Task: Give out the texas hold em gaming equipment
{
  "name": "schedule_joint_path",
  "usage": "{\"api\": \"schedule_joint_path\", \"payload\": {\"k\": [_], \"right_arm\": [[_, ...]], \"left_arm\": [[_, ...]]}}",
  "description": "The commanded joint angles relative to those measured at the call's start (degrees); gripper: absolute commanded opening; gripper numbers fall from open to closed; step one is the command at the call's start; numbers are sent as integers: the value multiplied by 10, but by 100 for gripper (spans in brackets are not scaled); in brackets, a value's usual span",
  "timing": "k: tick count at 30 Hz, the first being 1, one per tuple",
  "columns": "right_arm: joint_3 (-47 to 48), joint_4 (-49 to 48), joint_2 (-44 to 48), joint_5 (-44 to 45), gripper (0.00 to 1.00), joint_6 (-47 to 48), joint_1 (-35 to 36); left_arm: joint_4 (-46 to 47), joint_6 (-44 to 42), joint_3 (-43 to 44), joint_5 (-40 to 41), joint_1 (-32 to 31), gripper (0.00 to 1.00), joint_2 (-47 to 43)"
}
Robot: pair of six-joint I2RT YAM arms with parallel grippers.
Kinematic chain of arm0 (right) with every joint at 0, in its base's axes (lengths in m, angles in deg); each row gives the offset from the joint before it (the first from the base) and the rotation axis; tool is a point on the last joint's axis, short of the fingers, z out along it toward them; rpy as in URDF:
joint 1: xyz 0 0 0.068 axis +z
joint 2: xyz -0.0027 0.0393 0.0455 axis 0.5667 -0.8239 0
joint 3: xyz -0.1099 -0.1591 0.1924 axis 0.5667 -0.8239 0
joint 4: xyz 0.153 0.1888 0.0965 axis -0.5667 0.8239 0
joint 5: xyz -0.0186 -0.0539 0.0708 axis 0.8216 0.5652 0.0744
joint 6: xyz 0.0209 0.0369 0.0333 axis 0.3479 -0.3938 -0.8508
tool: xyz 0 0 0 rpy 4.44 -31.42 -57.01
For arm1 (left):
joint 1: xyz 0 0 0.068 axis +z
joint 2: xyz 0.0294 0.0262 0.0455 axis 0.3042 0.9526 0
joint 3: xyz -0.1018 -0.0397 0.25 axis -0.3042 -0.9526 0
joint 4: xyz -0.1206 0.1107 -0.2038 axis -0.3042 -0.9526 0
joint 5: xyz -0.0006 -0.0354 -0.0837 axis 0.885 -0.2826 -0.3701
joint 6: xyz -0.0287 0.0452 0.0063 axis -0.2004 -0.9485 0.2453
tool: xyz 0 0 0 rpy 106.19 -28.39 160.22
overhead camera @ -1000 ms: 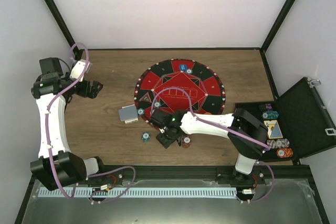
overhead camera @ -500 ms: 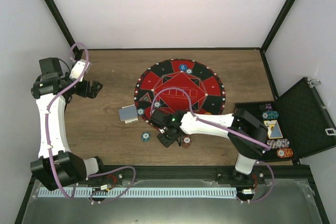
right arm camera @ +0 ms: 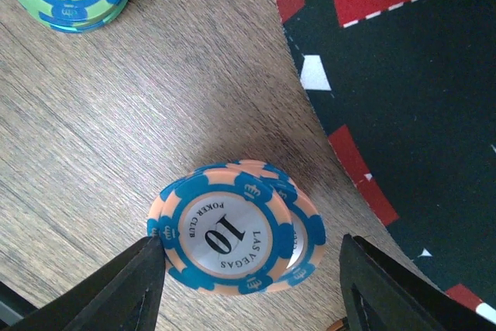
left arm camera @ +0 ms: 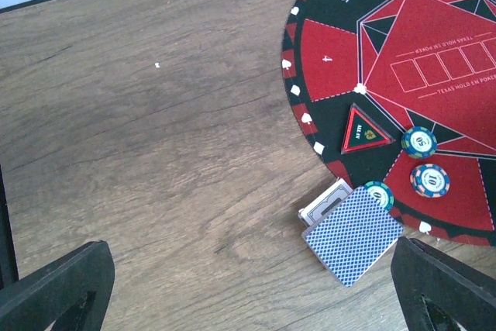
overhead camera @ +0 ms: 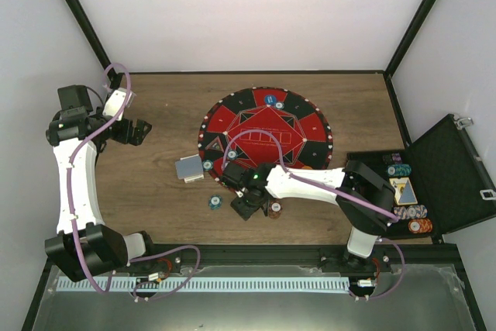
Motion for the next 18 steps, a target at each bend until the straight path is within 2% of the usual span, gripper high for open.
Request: {"api": "schedule_joint_path", "payload": {"k": [1,16,18], "right_arm": [[20,-4,-15,1,63,1,7],[0,-31,-11,-1,22,-3,7],[0,-30,-12,1,22,-3,6]], "left_arm": [[-3,-10,9,-5,4,100,-11],[-3,-12,9,-5,8,100,-9],[-3,-13,9,-4,8,100,-9]]}}
